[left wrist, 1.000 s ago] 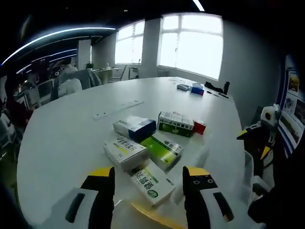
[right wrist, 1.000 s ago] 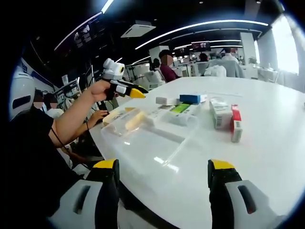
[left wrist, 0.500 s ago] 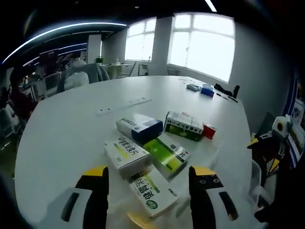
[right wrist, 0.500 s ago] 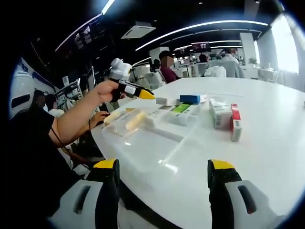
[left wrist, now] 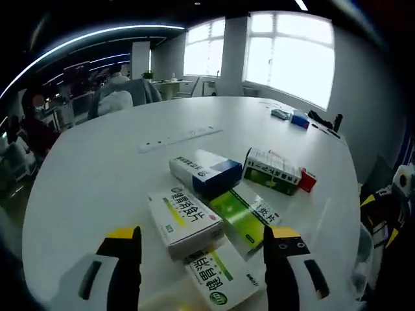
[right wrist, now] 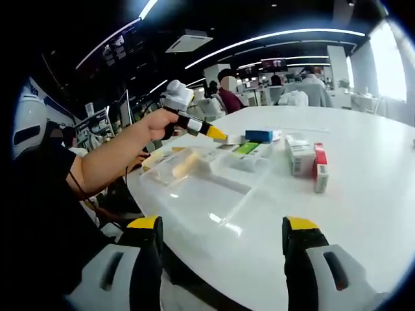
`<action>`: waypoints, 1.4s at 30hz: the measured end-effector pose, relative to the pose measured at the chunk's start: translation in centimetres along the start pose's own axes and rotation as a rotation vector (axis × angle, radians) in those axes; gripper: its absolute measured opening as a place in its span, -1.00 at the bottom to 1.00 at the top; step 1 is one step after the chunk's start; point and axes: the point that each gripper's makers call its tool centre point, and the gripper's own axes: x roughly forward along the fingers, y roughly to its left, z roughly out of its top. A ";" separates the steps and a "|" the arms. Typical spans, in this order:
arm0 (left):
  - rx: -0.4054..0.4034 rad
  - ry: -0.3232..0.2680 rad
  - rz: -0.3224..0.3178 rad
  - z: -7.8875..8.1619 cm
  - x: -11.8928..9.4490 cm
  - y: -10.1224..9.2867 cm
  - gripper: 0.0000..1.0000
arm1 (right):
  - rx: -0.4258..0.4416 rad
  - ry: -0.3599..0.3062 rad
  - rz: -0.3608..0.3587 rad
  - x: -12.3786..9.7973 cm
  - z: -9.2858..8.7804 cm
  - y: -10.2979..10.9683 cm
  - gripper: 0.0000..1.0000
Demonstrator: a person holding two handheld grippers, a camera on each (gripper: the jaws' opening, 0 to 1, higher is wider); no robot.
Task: Arrange the small medicine boxes into an aligned row inside the storage area until every box is upright, visible, and separated from the surrounding clutter.
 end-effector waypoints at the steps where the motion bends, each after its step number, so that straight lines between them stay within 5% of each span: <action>1: 0.003 0.011 -0.001 -0.1 0.2 -0.2 0.54 | 0.000 0.000 0.000 0.0 0.0 0.0 0.47; 8: -0.020 0.016 0.024 -0.7 0.7 -2.1 0.54 | -0.007 -0.004 0.004 -0.1 0.2 0.2 0.47; 20: -0.072 0.053 0.053 -1.0 2.9 0.5 0.54 | -0.006 -0.019 0.003 -0.6 0.6 -0.1 0.46; 36: -0.040 0.049 0.053 -0.9 4.5 2.2 0.18 | 0.016 -0.041 0.001 -0.6 0.4 -0.4 0.45; 42: -0.078 0.018 0.081 -0.2 4.7 3.1 0.37 | 0.017 -0.026 0.010 -0.1 0.0 -0.3 0.45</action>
